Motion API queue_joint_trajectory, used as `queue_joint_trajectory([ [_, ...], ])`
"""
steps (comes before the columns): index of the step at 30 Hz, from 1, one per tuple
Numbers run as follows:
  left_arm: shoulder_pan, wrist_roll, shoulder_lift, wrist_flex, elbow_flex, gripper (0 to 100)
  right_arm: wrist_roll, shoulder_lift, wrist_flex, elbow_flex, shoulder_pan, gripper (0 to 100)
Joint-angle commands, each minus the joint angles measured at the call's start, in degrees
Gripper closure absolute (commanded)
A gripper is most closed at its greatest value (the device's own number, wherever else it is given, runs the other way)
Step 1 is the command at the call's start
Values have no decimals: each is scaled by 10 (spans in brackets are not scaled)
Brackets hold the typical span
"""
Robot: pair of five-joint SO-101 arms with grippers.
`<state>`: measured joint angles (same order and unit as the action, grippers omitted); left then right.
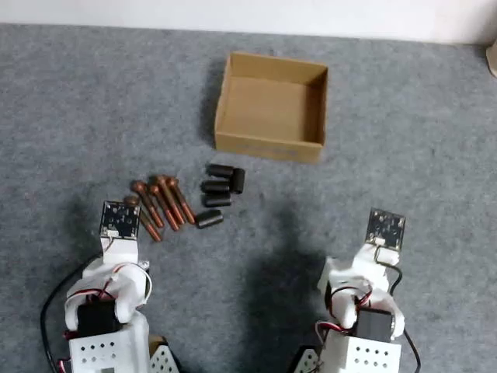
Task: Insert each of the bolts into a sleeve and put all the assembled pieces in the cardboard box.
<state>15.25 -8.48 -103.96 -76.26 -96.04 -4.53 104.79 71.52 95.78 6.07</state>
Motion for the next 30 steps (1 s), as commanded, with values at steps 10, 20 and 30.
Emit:
queue_joint_trajectory([
  [10, 8, -5, -7, 3, -11, 994, 9, 4, 0, 85, -4, 993],
  [20, 27, -123, -7, 15, 153, 993, 7, 4, 0, 85, -4, 993],
  [30, -29, -91, -7, 72, 344, 993, 5, 4, 0, 85, -7, 993],
])
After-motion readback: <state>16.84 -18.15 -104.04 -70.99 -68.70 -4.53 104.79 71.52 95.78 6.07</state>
